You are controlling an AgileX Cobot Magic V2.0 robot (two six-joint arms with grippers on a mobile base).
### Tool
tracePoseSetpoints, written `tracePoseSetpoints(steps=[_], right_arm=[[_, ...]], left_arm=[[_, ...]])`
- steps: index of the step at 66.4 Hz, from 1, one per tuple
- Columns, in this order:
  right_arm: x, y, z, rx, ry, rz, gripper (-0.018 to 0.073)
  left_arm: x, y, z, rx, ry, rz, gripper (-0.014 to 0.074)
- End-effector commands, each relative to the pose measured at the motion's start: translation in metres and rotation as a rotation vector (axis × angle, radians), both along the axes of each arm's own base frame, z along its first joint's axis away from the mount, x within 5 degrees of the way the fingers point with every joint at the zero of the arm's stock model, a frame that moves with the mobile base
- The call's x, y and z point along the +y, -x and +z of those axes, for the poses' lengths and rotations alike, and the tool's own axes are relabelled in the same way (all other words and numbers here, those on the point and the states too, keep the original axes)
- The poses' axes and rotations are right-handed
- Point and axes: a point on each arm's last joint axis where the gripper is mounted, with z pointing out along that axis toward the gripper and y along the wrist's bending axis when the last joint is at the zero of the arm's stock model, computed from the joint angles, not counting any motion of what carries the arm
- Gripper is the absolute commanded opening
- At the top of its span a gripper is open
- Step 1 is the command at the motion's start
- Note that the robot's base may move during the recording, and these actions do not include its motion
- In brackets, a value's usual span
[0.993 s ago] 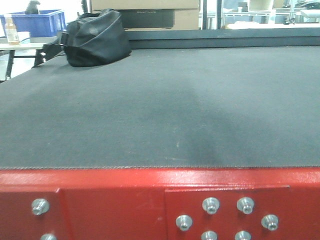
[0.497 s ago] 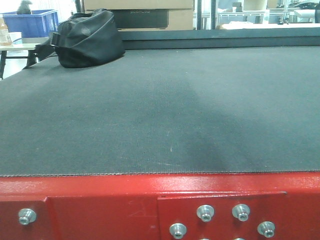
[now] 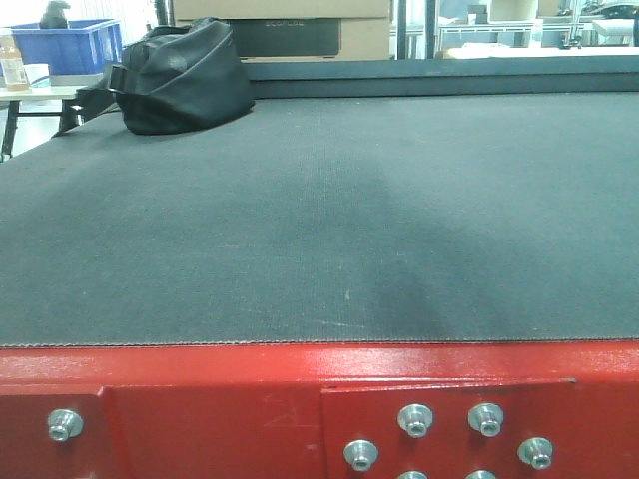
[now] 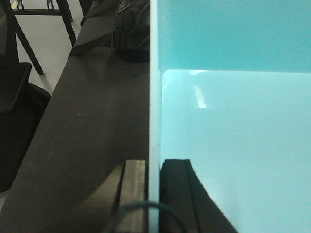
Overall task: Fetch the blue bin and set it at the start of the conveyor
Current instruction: 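Drive up to the red-framed conveyor and stop at its near edge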
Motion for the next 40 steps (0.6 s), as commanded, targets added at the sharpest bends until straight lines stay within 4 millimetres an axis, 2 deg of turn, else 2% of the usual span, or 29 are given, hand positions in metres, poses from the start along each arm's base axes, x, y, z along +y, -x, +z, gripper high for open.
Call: tracePoseSetpoints(steps=[1, 40], right_arm=[[0.0041, 0.0027, 0.0076, -0.05, -0.034, 0.039, -0.0162], [0.0042, 0.004, 0.0054, -0.021, -0.044, 0.034, -0.0162]], left_arm=[[-0.0042, 0.0001, 0.0062, -0.053, -0.001, -0.039, -0.0111], [-0.0077, -0.0011, 0.0088, -0.085, 0.014, -0.074, -0.0111]])
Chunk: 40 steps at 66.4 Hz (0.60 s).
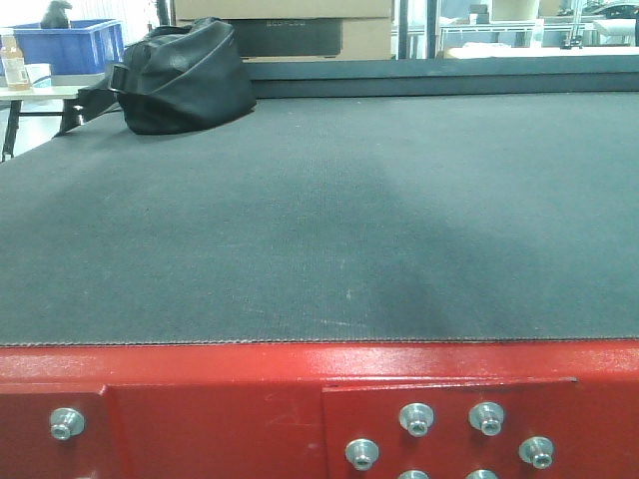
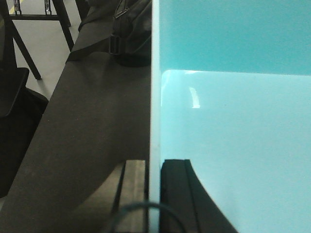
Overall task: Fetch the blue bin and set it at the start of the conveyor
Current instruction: 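Drive up to the red-framed conveyor and stop at its near edge, then lower the light-blue bin onto the conveyor belt with both grippers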
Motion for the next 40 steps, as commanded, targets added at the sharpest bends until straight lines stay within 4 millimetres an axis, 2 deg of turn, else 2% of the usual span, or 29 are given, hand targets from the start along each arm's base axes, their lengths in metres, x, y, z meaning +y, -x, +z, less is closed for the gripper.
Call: tracePoseSetpoints(steps=[1, 12, 17, 28, 35, 40], right_arm=[[0.005, 0.003, 0.007, -0.036, -0.044, 0.039, -0.0162], [0.003, 0.003, 0.006, -0.029, -0.041, 0.033, -0.0162], [0.001, -0.001, -0.001, -0.008, -0.022, 0.015, -0.0162], [-0.009, -0.016, -0.036, 0.019, -0.008, -0.006, -0.0162], [-0.014, -0.024, -0.058, 0.005, -0.028, 0.001, -0.0162], [-0.017, -0.028, -0.077, 0.002, -0.052, 0.009, -0.0162]], left_arm=[[-0.006, 0.0, 0.007, -0.064, 0.012, -0.057, -0.0111], [-0.011, 0.001, 0.0, 0.01, 0.117, -0.077, -0.0111], [-0.012, -0.003, -0.007, 0.064, 0.178, -0.073, -0.0111], [-0.021, -0.019, -0.033, 0.093, 0.219, -0.117, -0.0111], [-0.025, -0.025, -0.062, 0.125, 0.191, -0.147, -0.0111], [-0.024, -0.03, -0.08, 0.126, 0.238, -0.169, -0.0111]])
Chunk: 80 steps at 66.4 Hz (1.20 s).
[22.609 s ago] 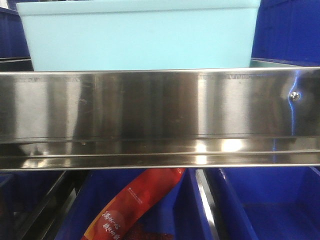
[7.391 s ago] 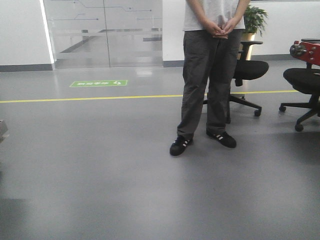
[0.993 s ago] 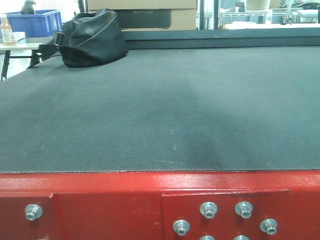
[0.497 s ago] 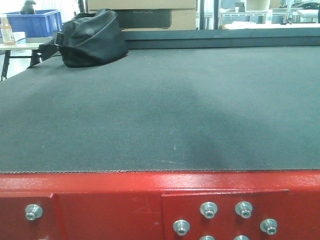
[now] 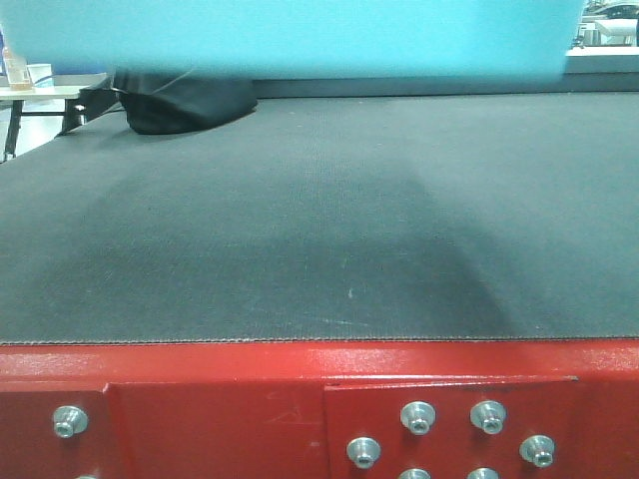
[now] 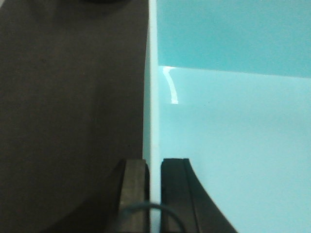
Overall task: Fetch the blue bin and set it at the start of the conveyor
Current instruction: 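Lower the light-blue bin onto the conveyor belt with both grippers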
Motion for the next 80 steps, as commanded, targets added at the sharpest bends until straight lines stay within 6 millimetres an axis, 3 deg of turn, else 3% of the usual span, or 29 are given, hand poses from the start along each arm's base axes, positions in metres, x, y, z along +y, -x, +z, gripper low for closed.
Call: tracePoseSetpoints(steps=[1, 10, 31, 60, 65, 71, 80], right_arm=[[0.006, -0.007, -0.012, -0.084, -0.081, 0.064, -0.0162], [0.004, -0.014, -0.042, -0.074, -0.085, 0.091, -0.0162], [0.018, -0.042, -0.095, -0.004, -0.063, 0.139, -0.0162], [0.019, -0.044, -0.1, 0.012, -0.054, 0.137, -0.014], [0.018, -0.044, -0.1, 0.014, -0.053, 0.136, 0.001], [0.018, -0.043, -0.1, 0.021, -0.057, 0.129, 0.0223], [0.016, -0.043, -0.097, 0.041, -0.048, 0.105, 0.0268]], left_arm=[[-0.008, -0.005, -0.013, -0.053, 0.116, -0.073, -0.0111], [0.003, -0.014, -0.046, -0.025, 0.146, -0.064, -0.0111], [0.001, -0.037, -0.084, -0.018, 0.087, -0.112, -0.0111], [-0.002, -0.043, -0.097, 0.014, 0.065, -0.115, -0.0106], [-0.002, -0.043, -0.097, 0.012, 0.056, -0.118, -0.0043], [-0.001, -0.043, -0.096, 0.01, 0.051, -0.118, 0.0138], [0.001, -0.044, -0.093, 0.03, 0.033, -0.091, 0.0459]])
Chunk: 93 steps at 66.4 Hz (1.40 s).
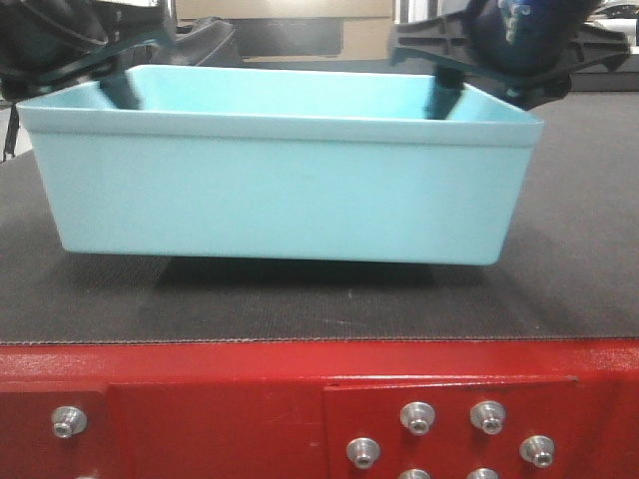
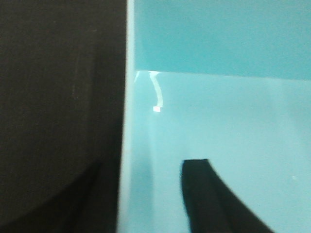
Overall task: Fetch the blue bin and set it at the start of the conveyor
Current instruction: 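Lower the light-blue bin onto the conveyor belt with both grippers, then open both grippers and lift them up off the bin rims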
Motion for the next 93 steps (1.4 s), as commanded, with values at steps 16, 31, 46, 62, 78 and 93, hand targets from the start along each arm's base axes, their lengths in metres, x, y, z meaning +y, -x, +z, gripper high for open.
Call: tracePoseSetpoints(steps=[16, 31, 46, 62, 78, 93], right_arm=[[0.002, -0.005, 0.024, -0.048, 0.006, -0.006, 0.0268], [0.001, -0.006, 0.038, -0.074, -0.002, -0.016, 0.0264], [-0.001, 0.008, 0.061, -0.116, -0.012, -0.015, 0.0049], [-0.009, 0.03, 0.095, -0.21, -0.049, -0.007, -0.0165], [-0.009, 0.055, 0.082, -0.367, -0.078, 0.151, -0.0165], [-0.014, 0.088, 0.06, -0.435, -0.099, 0.267, -0.0165]], left_arm=[[0.001, -0.005, 0.027, -0.023, -0.035, 0.048, 0.0575], [0.002, -0.006, 0.038, -0.037, -0.022, 0.064, 0.051], [0.01, 0.01, 0.069, -0.107, 0.017, 0.078, 0.0104], [0.026, 0.039, 0.1, -0.154, 0.033, 0.121, -0.0111], [0.024, 0.065, 0.088, -0.289, 0.127, -0.028, -0.0111], [0.03, 0.099, 0.056, -0.323, 0.173, -0.121, -0.0111]])
